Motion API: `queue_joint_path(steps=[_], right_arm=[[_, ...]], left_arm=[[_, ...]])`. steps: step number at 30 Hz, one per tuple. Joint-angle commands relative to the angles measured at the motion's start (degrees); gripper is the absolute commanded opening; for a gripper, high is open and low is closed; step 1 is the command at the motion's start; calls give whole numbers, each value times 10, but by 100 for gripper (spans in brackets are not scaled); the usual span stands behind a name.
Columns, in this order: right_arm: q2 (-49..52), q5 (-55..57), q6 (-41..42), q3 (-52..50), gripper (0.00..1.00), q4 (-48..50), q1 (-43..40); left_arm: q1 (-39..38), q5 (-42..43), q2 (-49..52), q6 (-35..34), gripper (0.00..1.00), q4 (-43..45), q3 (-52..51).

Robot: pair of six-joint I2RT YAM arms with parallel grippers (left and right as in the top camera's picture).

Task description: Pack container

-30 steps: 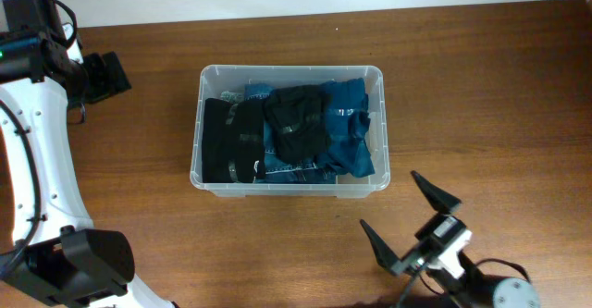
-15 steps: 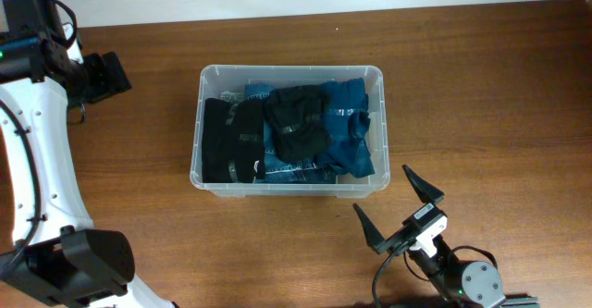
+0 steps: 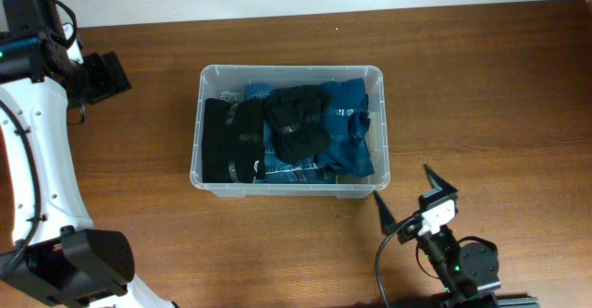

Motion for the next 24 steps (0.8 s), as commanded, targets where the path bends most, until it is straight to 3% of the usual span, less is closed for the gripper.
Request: queue_joint_path(steps=[1,7,24], right_arm=[[-5,-16,5,-3,98,-2,-70],[-5,-16,5,-3,98,-2,-153],[-4,-16,4,-3,98,-2,-156]], left_arm=[[1,4,-5,-3,100,1,4],[1,4,-5,-3,99,1,4],[1,4,-5,-3,99,1,4]])
